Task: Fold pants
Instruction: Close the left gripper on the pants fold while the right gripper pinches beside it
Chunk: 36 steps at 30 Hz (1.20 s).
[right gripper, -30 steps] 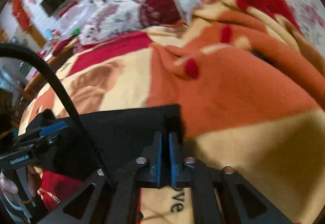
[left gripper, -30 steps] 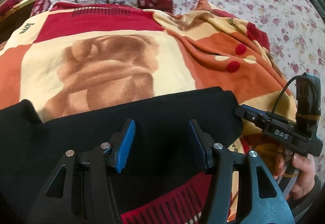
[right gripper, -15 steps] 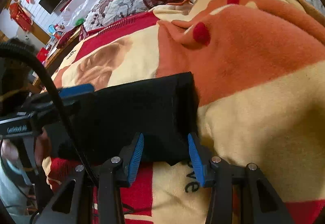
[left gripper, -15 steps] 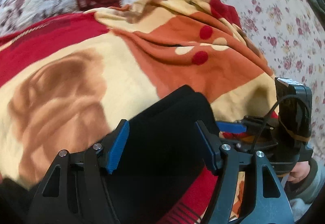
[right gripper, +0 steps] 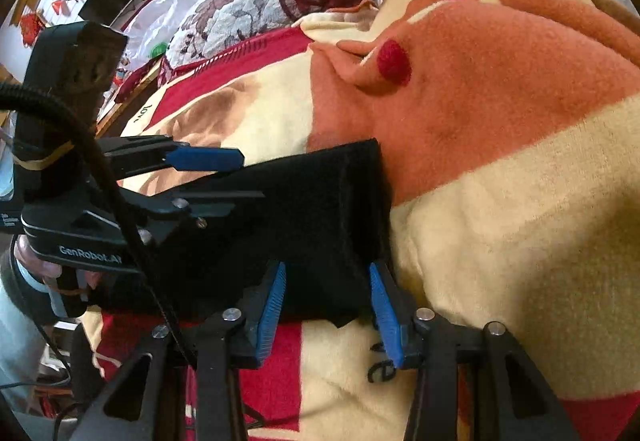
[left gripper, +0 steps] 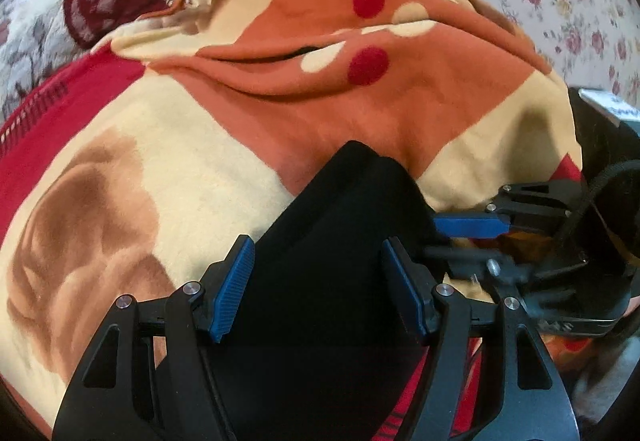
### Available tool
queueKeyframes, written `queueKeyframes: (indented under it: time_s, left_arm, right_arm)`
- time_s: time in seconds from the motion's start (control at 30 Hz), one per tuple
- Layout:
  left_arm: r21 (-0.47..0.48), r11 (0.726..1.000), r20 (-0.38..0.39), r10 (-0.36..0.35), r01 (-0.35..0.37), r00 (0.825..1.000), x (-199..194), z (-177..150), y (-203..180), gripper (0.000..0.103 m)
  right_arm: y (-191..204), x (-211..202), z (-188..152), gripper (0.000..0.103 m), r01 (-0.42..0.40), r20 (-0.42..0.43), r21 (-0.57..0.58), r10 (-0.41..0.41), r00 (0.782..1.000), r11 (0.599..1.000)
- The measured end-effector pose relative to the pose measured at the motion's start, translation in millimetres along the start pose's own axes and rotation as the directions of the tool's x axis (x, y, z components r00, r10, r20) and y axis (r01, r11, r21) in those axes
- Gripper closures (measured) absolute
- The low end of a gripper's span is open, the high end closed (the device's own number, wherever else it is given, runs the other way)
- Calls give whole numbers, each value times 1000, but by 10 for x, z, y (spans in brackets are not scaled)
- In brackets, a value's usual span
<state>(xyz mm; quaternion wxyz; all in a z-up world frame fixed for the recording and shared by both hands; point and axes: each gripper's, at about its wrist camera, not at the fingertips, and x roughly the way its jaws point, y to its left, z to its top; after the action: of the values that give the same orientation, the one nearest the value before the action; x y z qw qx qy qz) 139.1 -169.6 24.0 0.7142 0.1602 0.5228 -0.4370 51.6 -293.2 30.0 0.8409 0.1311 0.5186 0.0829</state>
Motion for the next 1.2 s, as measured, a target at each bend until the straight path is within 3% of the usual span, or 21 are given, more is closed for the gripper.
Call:
queueKeyframes:
  time_s: [0.03,0.1,0.2,0.3,0.47,0.57,0.67,0.8,0.93,1.07,1.2]
  left_arm:
    - [14,1000,4,3,-3,1000,18,-13,-26,59]
    - [39,999,0,8,-8,1000,59,-30,-82,72]
    - [56,998,30,27,-29,999,54,-52,-137,86]
    - [23,1000,96,15,-17,995,-67,26,-125,92]
    - [24,998,111,47,-50,993,-44,129,-148,96]
    - [24,998,108,51,-54,993,28,149,-174,97]
    - [4,998,104,61,-62,993,118,159,-168,97]
    - [-59,996,114,77,-70,991,77,105,-104,97]
    - [-133,983,130,145,-128,981,-76,16,-60,97]
    - [-169,970,137,197,-173,971,-211,-69,-8,89]
    - [-194,961,149,226,-196,963,-383,-195,4,89]
  right_arm:
    - [3,23,4,84,15,1,-8,-15,1000,1000]
    - [-9,72,16,96,26,-5,-4,-26,1000,1000]
    - [-35,-21,51,100,32,45,4,-32,998,999]
    - [-57,-164,104,101,53,102,11,-54,993,999]
    - [-119,-194,125,101,37,97,52,-42,994,998]
    - [-133,-217,147,101,109,100,41,-113,989,993]
    - [-165,-178,112,101,118,72,56,-122,990,991]
    - [-179,-225,120,100,73,92,84,-81,992,994]
    - [-137,-228,100,91,48,87,93,-57,995,995]
    - [-40,-287,97,62,8,104,76,-16,994,997]
    - [59,-303,65,62,1,95,61,-6,995,998]
